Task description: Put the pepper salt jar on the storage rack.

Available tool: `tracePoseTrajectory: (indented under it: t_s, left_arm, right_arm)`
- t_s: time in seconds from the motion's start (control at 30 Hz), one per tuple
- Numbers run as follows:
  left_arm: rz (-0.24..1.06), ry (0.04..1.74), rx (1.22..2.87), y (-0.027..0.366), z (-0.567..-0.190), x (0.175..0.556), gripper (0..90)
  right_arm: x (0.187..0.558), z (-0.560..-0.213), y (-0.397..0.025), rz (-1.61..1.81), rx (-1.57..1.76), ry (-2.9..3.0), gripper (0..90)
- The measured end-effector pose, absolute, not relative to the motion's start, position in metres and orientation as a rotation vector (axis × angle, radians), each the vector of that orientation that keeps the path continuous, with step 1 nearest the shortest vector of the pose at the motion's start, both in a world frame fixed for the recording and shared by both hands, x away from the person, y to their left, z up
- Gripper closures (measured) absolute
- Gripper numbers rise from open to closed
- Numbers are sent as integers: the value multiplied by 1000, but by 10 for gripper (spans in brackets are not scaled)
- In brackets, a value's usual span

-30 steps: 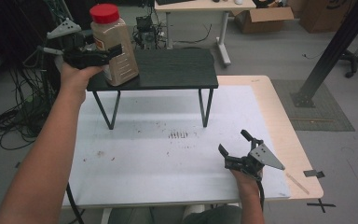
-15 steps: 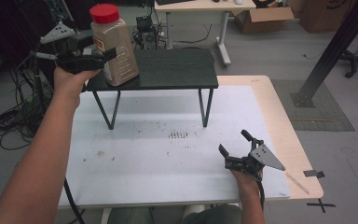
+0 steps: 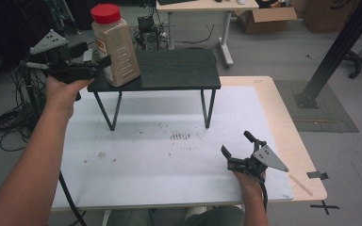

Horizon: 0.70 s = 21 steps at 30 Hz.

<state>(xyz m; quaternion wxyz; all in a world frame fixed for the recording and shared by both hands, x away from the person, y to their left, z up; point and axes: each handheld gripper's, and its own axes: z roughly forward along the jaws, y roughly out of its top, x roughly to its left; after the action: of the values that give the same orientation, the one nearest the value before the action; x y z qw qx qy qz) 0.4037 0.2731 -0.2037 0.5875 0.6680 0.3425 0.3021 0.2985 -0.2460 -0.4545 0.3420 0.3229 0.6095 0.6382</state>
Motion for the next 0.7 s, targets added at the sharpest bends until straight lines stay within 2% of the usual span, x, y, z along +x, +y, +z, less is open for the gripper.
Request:
tracePoseTrajectory:
  t_s: [0.7]
  left_arm:
    - [713, 776, 1496, 288, -227, 361, 3]
  right_arm:
    - [299, -454, -246, 1659, 835, 1588, 0]
